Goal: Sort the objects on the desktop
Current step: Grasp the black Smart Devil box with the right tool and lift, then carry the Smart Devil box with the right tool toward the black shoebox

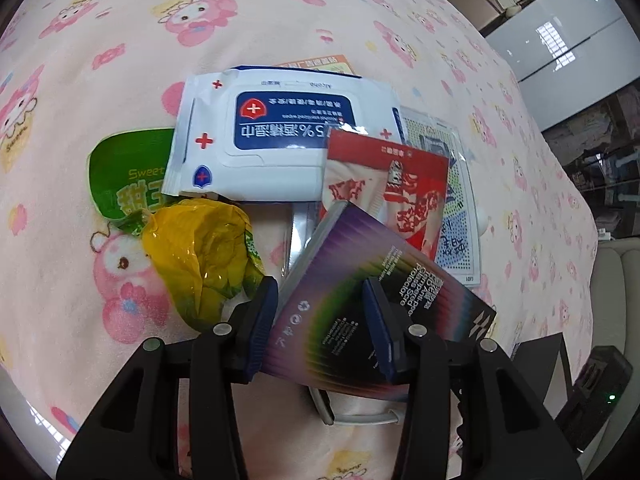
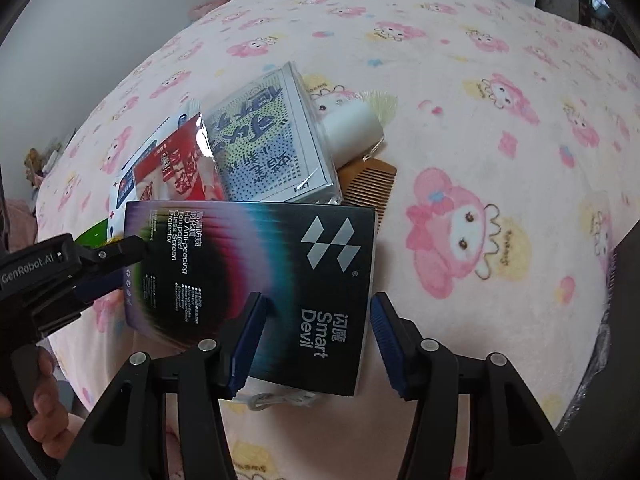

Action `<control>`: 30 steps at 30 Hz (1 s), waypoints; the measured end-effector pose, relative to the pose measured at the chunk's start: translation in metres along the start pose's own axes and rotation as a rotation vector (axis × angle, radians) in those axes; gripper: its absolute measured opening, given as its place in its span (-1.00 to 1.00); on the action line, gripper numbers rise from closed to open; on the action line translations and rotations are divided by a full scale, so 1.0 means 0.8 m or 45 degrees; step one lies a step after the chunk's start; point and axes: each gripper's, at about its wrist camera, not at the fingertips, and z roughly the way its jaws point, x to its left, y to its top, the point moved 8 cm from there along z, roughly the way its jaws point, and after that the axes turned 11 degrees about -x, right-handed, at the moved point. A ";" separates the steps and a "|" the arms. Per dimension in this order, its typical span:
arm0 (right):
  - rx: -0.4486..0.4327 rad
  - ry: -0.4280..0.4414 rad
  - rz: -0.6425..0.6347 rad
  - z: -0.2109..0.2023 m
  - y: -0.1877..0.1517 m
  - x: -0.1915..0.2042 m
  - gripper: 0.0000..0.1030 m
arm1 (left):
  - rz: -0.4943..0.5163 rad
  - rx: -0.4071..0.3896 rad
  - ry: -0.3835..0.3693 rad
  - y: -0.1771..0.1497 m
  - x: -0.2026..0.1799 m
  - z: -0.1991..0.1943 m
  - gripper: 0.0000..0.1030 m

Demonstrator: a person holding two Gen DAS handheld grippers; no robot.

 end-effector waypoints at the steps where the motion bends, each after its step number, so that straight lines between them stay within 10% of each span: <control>1: -0.015 -0.002 -0.013 -0.004 0.001 0.002 0.01 | 0.008 -0.004 -0.001 0.000 -0.002 0.000 -0.09; 16: -0.059 -0.071 0.091 -0.123 -0.081 -0.035 -0.03 | 0.358 0.241 -0.164 -0.088 -0.081 -0.006 0.05; 30: -0.007 -0.062 0.253 -0.092 -0.122 -0.084 -0.02 | 0.421 0.369 -0.157 -0.120 -0.088 0.012 0.11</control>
